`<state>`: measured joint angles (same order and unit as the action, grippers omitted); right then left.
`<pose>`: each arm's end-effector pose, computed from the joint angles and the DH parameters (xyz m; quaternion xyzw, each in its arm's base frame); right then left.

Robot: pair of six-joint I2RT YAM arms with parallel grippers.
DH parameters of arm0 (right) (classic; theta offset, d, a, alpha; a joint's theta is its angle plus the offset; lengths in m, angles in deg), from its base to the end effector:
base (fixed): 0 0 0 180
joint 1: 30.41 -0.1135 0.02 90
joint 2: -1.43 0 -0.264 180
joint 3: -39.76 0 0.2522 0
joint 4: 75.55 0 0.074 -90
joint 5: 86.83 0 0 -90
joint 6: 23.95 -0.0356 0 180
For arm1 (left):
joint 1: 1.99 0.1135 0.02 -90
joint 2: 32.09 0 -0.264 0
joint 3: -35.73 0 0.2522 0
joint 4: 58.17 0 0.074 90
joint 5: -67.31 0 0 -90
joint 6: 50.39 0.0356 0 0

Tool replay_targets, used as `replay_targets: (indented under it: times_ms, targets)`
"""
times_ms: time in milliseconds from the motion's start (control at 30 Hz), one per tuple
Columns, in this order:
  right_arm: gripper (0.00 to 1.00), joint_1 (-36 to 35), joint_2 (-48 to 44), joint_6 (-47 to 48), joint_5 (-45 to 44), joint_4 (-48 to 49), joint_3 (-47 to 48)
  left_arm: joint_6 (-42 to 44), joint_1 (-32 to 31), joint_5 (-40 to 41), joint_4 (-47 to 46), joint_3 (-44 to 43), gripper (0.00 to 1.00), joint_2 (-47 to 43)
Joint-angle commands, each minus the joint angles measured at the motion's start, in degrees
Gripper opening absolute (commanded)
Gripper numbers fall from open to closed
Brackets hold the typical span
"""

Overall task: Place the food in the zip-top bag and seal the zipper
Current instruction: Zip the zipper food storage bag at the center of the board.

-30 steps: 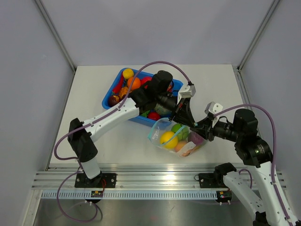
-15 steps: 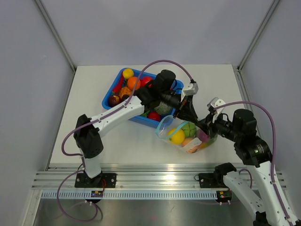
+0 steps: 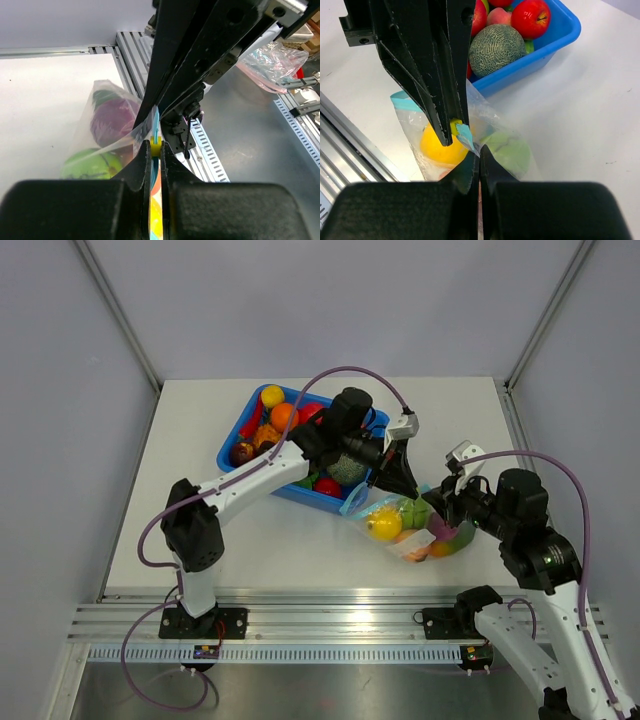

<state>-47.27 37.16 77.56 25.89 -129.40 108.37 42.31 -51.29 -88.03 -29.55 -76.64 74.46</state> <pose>0.1082 0.0472 0.3663 -0.3062 0.7559 0.1881 0.5473 0.2546 -0.3456 0.3577 0.5759 0.4992 -0.5972 0.2500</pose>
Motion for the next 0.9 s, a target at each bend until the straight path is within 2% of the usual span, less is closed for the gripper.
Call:
replay_targets:
  times_ms: [0, 200, 400, 500, 633, 867]
  targets:
    - [0.00, 0.34, -2.06, 0.44, -4.96, 5.73, 5.88, -1.11, 1.40, -1.37, 2.90, 1.66, 0.00, 1.30]
    - [0.00, 0.34, -3.20, 1.15, -5.32, 2.57, 6.76, -2.08, 2.63, -1.28, 1.76, 2.72, 0.00, 1.04]
    - [0.00, 0.34, -4.43, 0.80, -9.35, 2.74, 7.46, -1.56, 3.33, -1.37, 2.29, 4.65, 0.00, -0.28]
    - [0.00, 0.34, -5.40, 1.75, -18.20, 5.63, 6.24, -1.73, 3.51, 0.38, 1.94, 5.79, 0.00, -1.07]
    - [0.00, 0.25, -4.09, 1.94, -24.89, 7.84, 5.97, -1.38, 3.51, 1.70, 3.95, 5.79, 0.00, -1.69]
    - [0.00, 0.34, 1.44, 6.15, -29.92, 8.81, 10.44, -0.06, 4.21, 4.78, 7.38, 10.79, 0.00, -4.93]
